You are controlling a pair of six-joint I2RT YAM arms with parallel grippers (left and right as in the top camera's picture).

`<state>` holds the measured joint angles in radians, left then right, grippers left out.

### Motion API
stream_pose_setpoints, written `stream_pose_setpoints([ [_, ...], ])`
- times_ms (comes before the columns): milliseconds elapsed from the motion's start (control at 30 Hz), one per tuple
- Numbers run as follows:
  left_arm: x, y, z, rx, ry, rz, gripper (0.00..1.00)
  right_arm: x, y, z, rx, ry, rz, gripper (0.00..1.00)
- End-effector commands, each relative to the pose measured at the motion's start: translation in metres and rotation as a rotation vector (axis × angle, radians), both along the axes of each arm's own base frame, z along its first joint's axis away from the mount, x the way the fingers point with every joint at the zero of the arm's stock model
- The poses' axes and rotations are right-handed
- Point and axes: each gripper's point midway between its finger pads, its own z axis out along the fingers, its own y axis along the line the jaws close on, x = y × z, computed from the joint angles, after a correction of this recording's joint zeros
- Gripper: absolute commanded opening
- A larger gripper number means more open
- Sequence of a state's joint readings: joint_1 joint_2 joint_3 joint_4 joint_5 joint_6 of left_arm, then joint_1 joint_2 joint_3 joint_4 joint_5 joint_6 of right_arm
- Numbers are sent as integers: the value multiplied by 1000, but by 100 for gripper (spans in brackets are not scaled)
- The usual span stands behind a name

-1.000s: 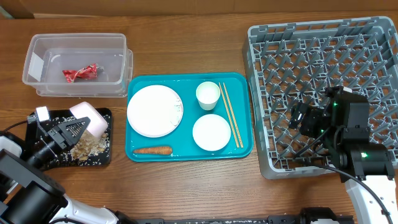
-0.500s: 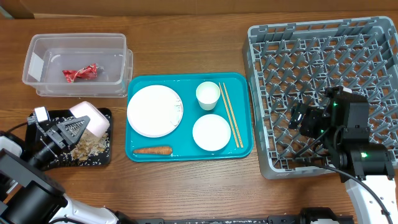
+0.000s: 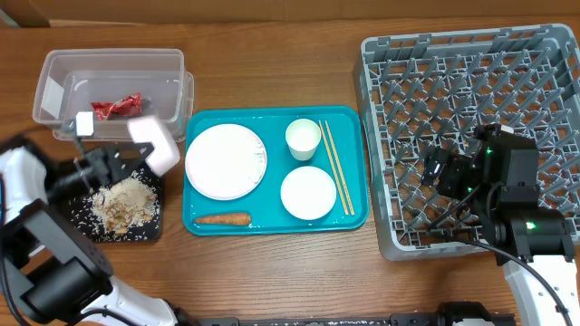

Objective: Sort waste into correct bins and load items into the dishwasher
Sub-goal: 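Return the pink plate to the teal tray with the left gripper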

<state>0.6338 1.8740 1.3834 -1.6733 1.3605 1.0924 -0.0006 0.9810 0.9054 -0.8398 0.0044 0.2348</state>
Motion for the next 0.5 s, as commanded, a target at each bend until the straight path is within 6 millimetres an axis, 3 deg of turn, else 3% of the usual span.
stream_pose_setpoints([
  [0, 12, -29, 18, 88, 43, -113, 4, 4, -3, 13, -8, -36, -7, 100],
  [67, 21, -42, 15, 170, 128, -159, 4, 3, -3, 13, -9, -35, -7, 100],
  [167, 39, -55, -11, 442, 362, -134, 4, 3, -3, 13, -9, -35, -7, 100],
  [233, 46, -66, -24, 616, 429, -113, 4, 4, -3, 13, -9, -36, -7, 100],
  [300, 45, -77, -40, 775, 503, -89, 4, 4, -3, 13, -9, -36, -7, 100],
  [367, 40, -101, -51, 922, 494, -128, 4, 3, -3, 13, -9, -35, -7, 100],
  [467, 41, -99, -64, 1108, 536, -31, 4, 3, -3, 13, -9, -35, -7, 100],
])
